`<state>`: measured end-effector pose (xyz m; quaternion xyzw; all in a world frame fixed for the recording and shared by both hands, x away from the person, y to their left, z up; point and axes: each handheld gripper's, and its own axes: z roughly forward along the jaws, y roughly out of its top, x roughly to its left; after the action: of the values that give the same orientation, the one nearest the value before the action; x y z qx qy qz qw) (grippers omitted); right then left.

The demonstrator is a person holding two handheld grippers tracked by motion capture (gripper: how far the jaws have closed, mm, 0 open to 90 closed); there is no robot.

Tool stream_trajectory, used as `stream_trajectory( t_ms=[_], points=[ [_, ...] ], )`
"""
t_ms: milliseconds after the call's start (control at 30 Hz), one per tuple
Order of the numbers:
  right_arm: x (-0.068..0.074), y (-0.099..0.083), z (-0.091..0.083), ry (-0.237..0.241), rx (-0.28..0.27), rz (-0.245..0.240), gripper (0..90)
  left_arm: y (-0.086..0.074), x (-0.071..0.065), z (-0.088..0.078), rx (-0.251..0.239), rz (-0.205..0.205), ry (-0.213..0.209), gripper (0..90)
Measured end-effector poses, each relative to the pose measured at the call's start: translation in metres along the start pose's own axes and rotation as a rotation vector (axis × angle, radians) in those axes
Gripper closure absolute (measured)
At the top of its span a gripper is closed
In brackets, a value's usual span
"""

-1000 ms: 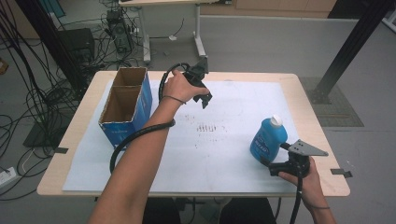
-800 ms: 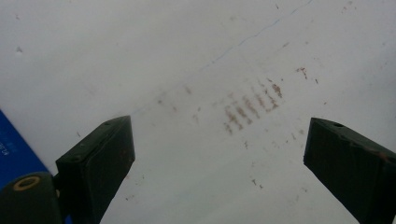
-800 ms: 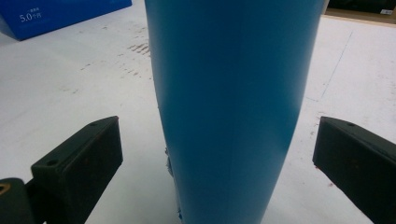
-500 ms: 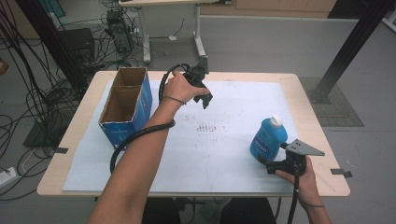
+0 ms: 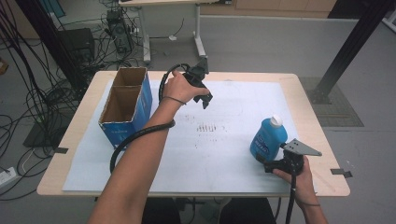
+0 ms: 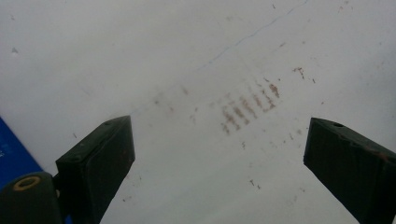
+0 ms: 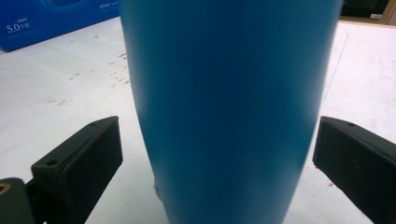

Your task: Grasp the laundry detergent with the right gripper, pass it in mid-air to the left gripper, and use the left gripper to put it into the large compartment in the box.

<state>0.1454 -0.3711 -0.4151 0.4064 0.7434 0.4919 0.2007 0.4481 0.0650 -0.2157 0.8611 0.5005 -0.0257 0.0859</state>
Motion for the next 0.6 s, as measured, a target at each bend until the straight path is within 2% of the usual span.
stream_trajectory(
  t_ms=[600],
  points=[
    [-0.0007,-0.0064,0.0023,-0.01,-0.017,0.014,1.2,0.0023,-0.0041,0.0044,0.012,0.009,0.009,9.1]
  ],
)
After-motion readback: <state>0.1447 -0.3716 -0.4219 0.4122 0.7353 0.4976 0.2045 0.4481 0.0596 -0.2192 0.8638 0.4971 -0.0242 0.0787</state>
